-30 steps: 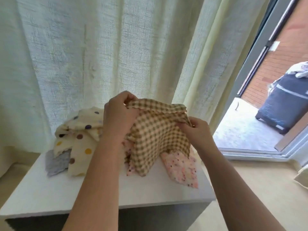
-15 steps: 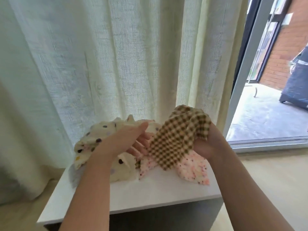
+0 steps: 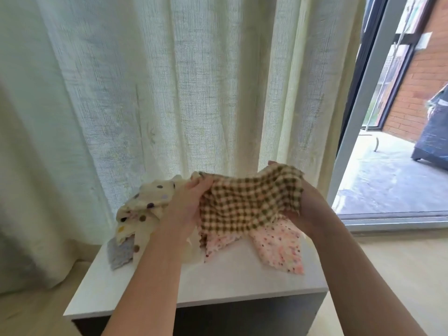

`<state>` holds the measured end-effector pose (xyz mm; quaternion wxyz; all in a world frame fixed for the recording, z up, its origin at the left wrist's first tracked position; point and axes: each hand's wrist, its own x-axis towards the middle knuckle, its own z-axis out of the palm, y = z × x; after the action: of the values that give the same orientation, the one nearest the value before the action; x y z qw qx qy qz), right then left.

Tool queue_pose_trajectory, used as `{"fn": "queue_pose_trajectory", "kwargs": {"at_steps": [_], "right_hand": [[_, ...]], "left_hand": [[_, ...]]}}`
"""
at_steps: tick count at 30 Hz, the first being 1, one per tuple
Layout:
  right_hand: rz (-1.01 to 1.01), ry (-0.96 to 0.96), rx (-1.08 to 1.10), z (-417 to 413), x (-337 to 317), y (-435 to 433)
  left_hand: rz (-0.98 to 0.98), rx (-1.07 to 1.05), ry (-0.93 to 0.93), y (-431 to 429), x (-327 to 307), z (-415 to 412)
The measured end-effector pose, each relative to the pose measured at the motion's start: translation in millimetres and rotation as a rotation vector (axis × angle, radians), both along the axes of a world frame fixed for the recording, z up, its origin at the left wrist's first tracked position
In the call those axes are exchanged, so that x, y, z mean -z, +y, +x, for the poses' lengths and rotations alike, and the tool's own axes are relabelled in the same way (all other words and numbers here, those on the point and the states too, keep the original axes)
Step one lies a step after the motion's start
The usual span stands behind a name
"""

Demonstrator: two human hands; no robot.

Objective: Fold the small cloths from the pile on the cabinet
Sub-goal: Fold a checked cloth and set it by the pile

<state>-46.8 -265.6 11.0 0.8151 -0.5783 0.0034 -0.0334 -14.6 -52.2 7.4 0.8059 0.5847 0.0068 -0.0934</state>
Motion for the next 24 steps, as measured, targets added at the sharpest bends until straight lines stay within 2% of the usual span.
{"fn": "queue_pose_trajectory", "kwargs": {"at_steps": [2, 5, 9, 14, 17, 19, 20, 24], "right_hand": [[-0.271, -0.036, 0.148, 2, 0, -3], [-0.510, -0.111, 0.397, 4, 2, -8], [-0.402, -0.122, 0.338, 1, 1, -9], [-0.318, -0.029, 0.353, 4, 0, -12], [-0.088, 0.062, 0.207, 7, 1, -12], [0.087, 0.090, 0.101, 7, 2, -11], [0.082, 0.084, 0.094, 8, 4, -12], [-0.225, 0.031, 0.231, 9, 11, -17]], "left_hand": [[-0.048, -0.113, -0.074, 9, -5, 2], [0.068, -0.143, -0.192, 20, -9, 1], [0.153, -0.068, -0.264, 31, -11, 1], [0.102, -0.169, -0.243, 41, -13, 8], [0.073, -0.195, -0.225, 37, -14, 7], [0.139, -0.210, -0.231, 35, -13, 8], [0.204, -0.224, -0.243, 35, -11, 9], [0.494, -0.300, -0.348, 41, -9, 7]]}}
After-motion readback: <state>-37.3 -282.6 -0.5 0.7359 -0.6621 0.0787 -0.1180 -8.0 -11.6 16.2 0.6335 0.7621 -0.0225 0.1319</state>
